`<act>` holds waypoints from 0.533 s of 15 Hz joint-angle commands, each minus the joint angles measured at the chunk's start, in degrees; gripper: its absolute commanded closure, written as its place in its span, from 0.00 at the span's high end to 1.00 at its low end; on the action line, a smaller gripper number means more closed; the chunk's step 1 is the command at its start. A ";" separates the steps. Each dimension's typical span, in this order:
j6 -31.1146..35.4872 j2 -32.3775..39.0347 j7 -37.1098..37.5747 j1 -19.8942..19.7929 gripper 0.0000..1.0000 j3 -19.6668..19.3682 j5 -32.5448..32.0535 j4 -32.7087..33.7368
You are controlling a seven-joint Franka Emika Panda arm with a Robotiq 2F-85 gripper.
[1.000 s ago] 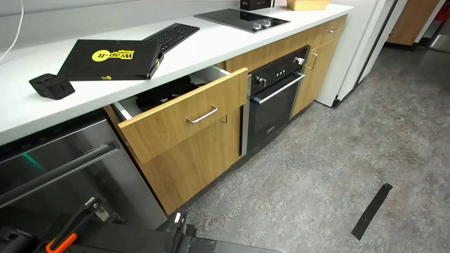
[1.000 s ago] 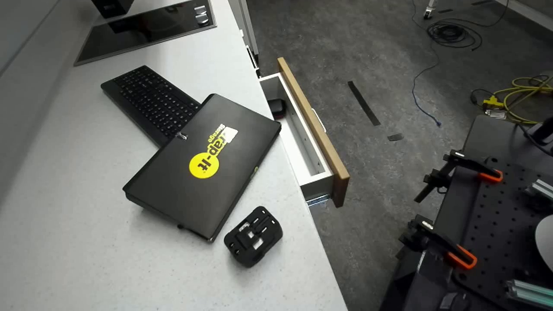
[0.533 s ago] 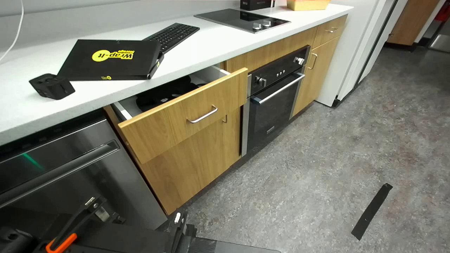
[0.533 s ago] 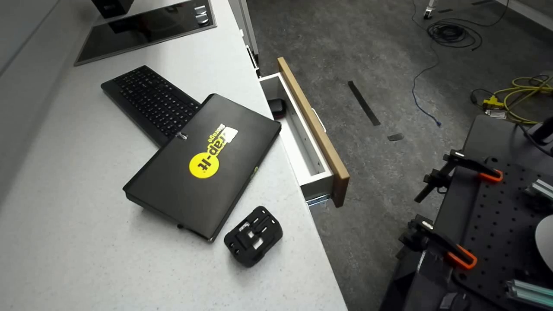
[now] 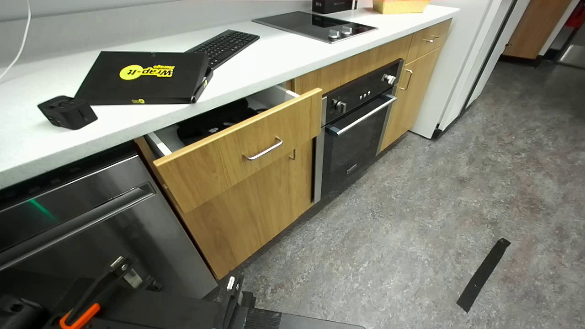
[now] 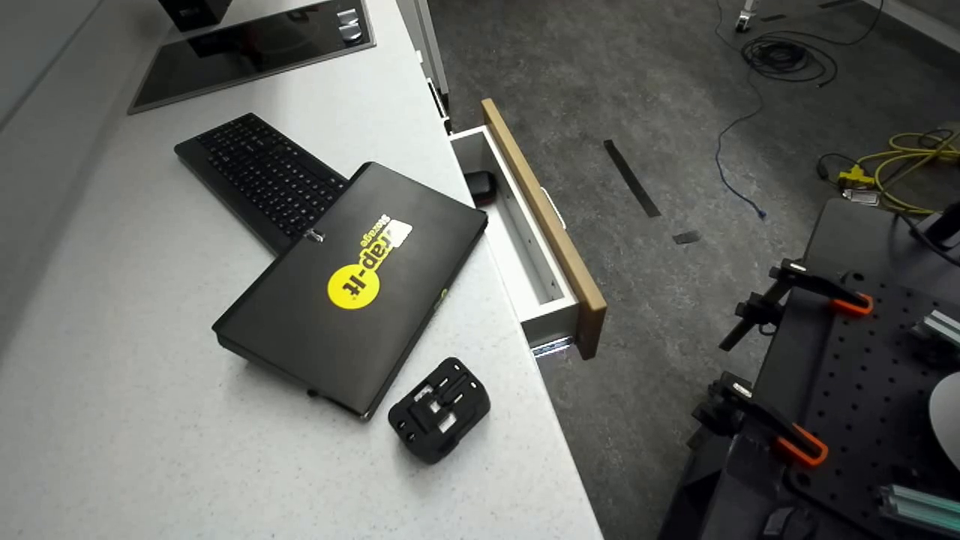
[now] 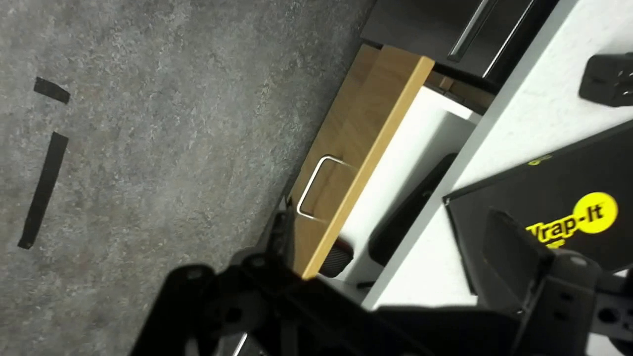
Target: Close the drawer
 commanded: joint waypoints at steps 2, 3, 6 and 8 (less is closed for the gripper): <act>8.89 7.37 -3.26 -1.77 1.00 -5.18 2.04 -1.52; 7.08 5.35 -1.91 -2.06 1.00 -3.65 0.62 -1.75; 8.11 7.83 -2.55 -2.22 1.00 -4.76 1.16 -1.71; 8.11 7.82 -2.54 -2.21 1.00 -4.72 1.17 -1.63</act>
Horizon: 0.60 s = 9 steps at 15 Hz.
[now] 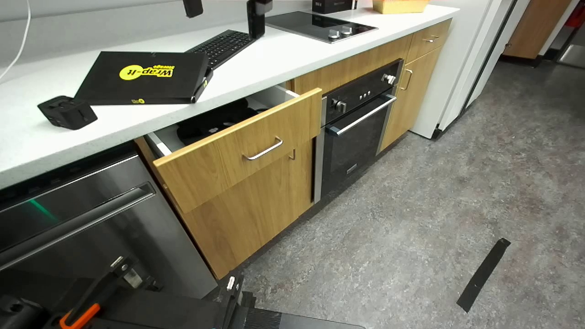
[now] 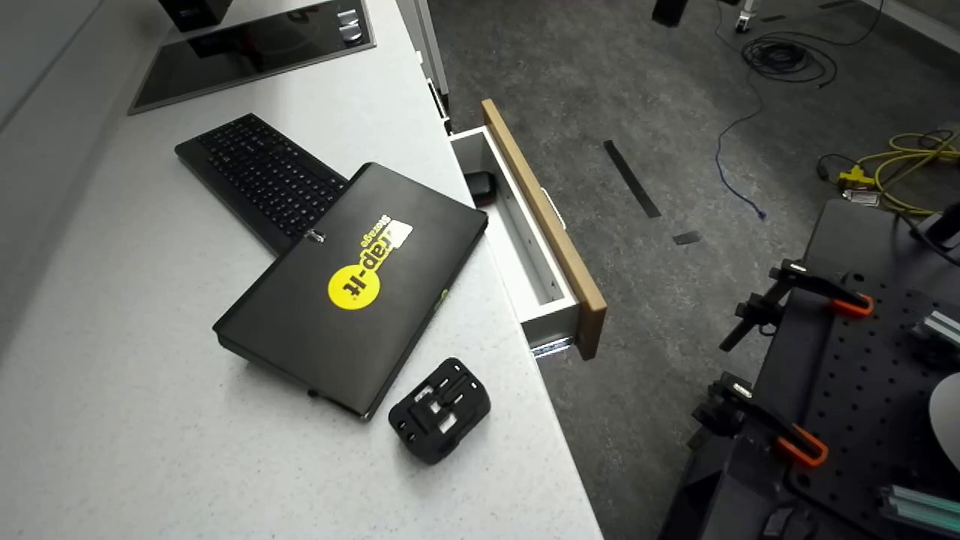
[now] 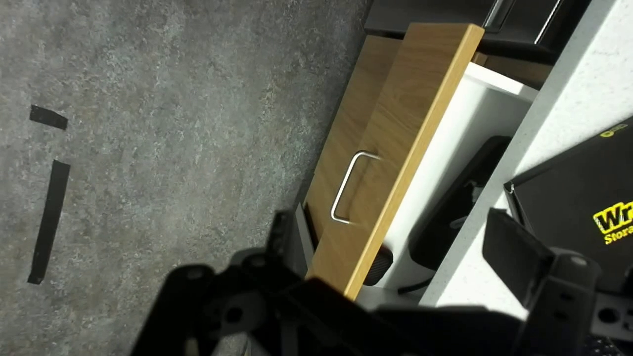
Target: Close the drawer
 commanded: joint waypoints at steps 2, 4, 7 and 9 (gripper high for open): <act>0.70 1.02 0.74 -0.77 1.00 1.07 -0.17 0.29; 6.67 8.90 2.49 -1.70 1.00 0.71 -0.73 1.42; 18.65 18.88 4.78 -3.52 1.00 -0.29 -1.38 1.79; 23.29 26.45 7.46 -4.86 1.00 -0.59 -1.80 3.47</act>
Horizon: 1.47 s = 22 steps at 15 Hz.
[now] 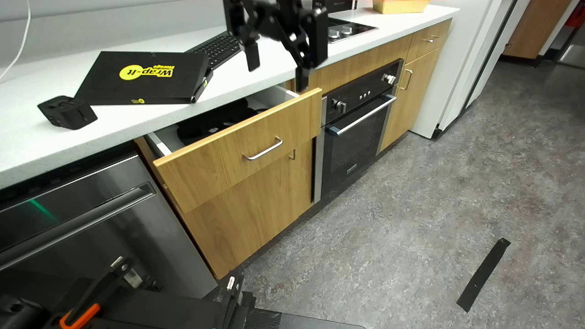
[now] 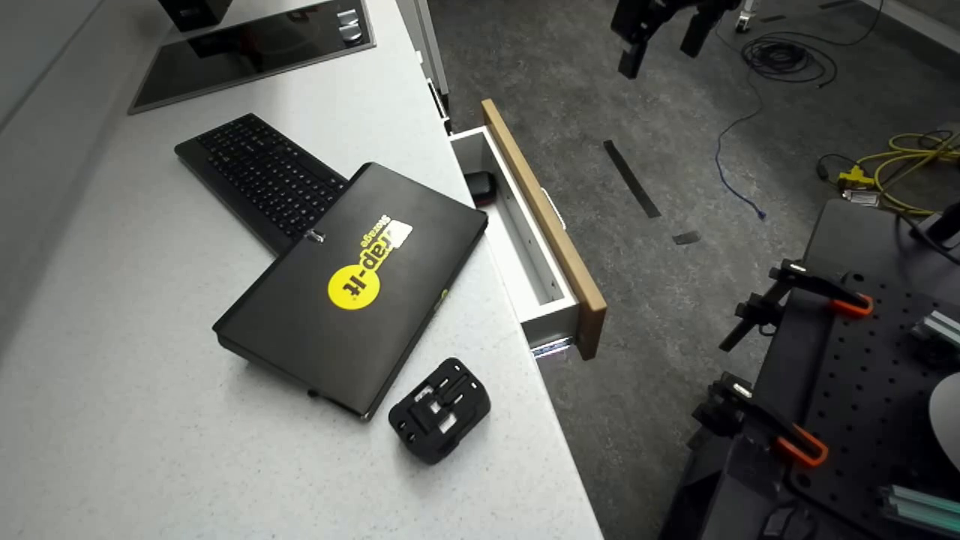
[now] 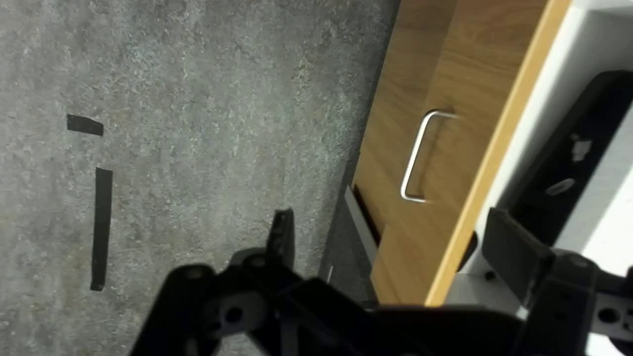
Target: Close the drawer
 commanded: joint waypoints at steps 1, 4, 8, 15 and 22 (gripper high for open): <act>9.43 15.11 4.90 -2.19 1.00 -0.43 -0.90 4.34; 11.73 26.34 5.14 -2.02 1.00 -1.07 2.55 9.99; 9.21 29.29 4.14 -2.02 1.00 -0.89 5.18 11.77; 6.52 38.95 4.27 -2.62 1.00 0.47 8.56 21.04; 12.38 52.51 3.96 -4.54 1.00 4.76 13.27 31.28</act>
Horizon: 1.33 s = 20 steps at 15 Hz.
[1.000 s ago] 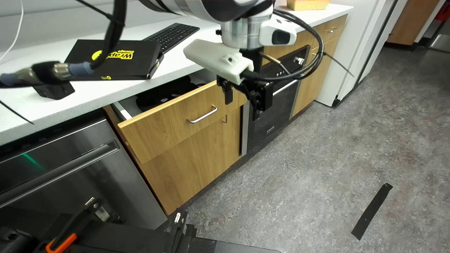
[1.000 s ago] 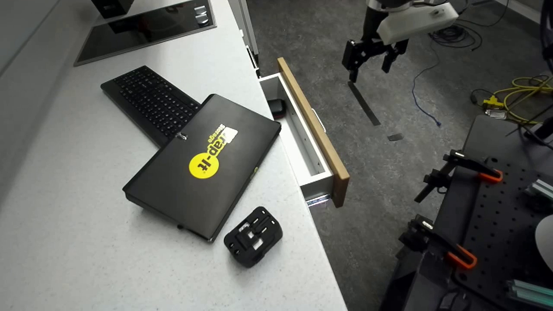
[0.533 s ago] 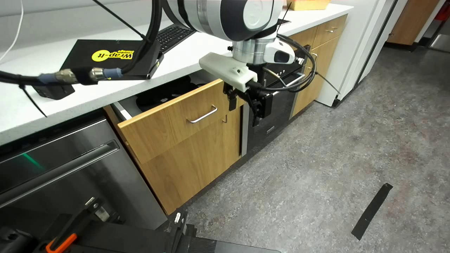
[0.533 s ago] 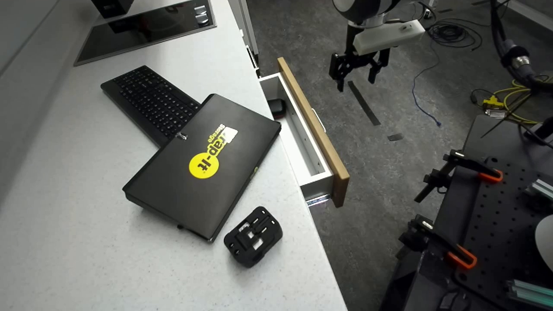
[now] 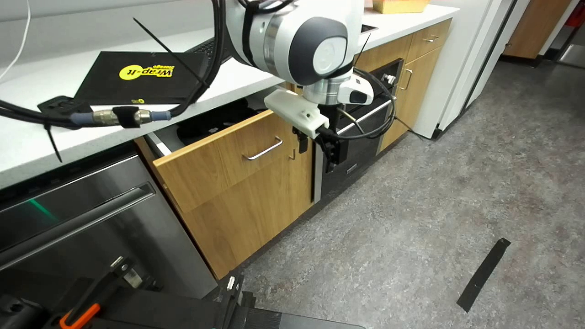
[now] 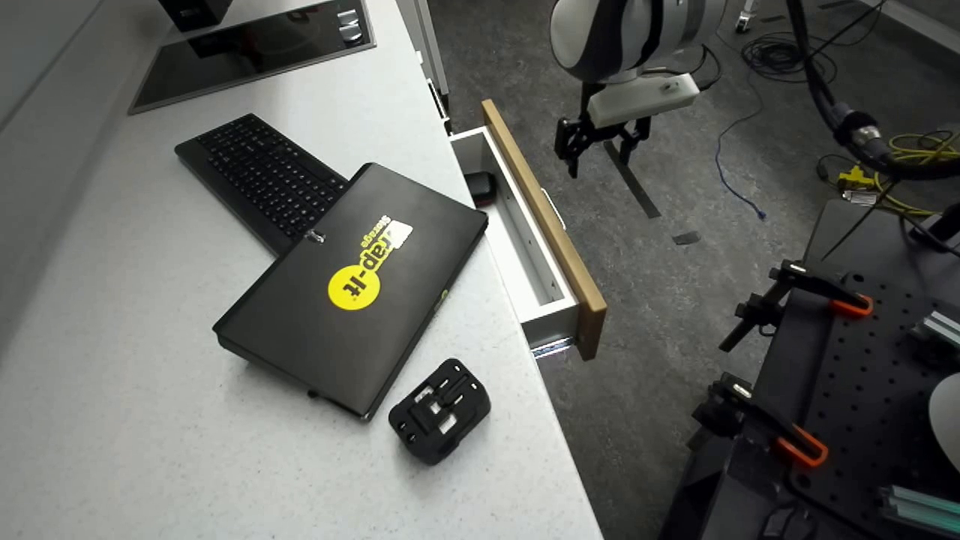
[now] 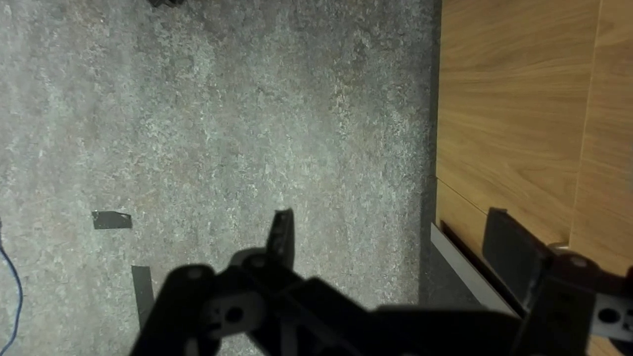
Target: Close the drawer
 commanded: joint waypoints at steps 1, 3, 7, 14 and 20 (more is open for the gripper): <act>2.89 7.38 -1.18 -2.15 1.00 4.02 3.38 7.05; 3.77 9.14 -2.73 -2.84 1.00 6.79 4.33 8.83; 2.79 11.36 -8.17 -4.53 1.00 12.78 5.25 11.25; -0.39 15.48 -12.34 -4.91 1.00 18.62 4.76 18.29; 1.46 14.69 -11.17 -3.94 1.00 16.85 4.03 17.66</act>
